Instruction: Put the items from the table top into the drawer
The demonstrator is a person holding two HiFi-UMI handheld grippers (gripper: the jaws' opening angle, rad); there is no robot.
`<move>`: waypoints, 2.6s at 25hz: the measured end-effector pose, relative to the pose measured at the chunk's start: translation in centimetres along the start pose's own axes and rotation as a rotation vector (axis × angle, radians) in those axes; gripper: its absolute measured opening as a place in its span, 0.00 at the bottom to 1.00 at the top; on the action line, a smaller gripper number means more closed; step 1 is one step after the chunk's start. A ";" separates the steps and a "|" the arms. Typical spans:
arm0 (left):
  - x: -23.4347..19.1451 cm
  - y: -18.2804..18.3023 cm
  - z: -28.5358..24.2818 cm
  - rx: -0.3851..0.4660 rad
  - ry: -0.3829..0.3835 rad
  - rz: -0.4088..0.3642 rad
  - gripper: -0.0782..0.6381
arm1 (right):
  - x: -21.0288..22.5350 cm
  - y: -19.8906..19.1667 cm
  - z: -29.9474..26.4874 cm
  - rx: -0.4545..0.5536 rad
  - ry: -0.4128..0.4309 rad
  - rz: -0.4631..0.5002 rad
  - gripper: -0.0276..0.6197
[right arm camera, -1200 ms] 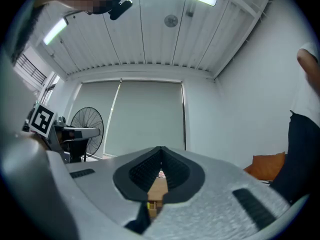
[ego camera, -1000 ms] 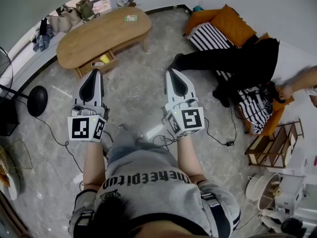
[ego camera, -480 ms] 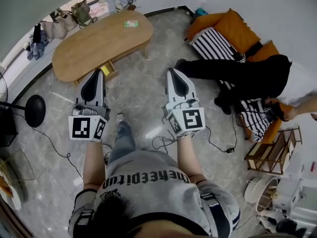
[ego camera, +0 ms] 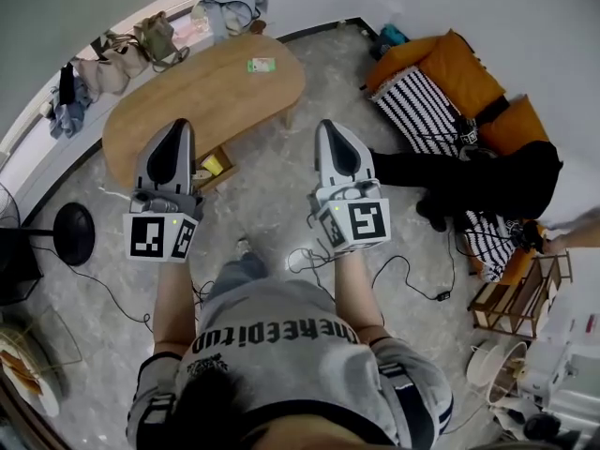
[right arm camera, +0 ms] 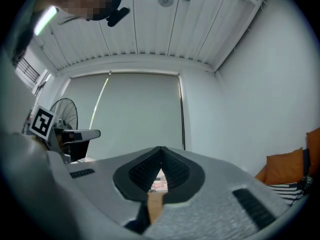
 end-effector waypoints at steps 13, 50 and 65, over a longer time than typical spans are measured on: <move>-5.9 -4.6 -7.0 -0.017 -0.027 0.038 0.13 | 1.5 -2.9 -8.5 -0.055 -0.032 -0.002 0.05; -18.0 -22.7 -31.8 -0.189 0.343 0.014 0.13 | 19.9 -28.8 -47.4 -0.569 0.399 -0.004 0.05; -19.4 -35.1 -32.8 -0.314 0.342 0.072 0.13 | 22.6 -48.1 -50.4 -0.870 0.618 0.136 0.26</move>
Point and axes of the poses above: the fingertips, and each gripper's own axes: z backward along the fingers, x to its right, y out of its top, the point moved 4 cm from there along z, backward along the fingers, and after that the axes turned 6 degrees about -z, right-handed, at the moved point
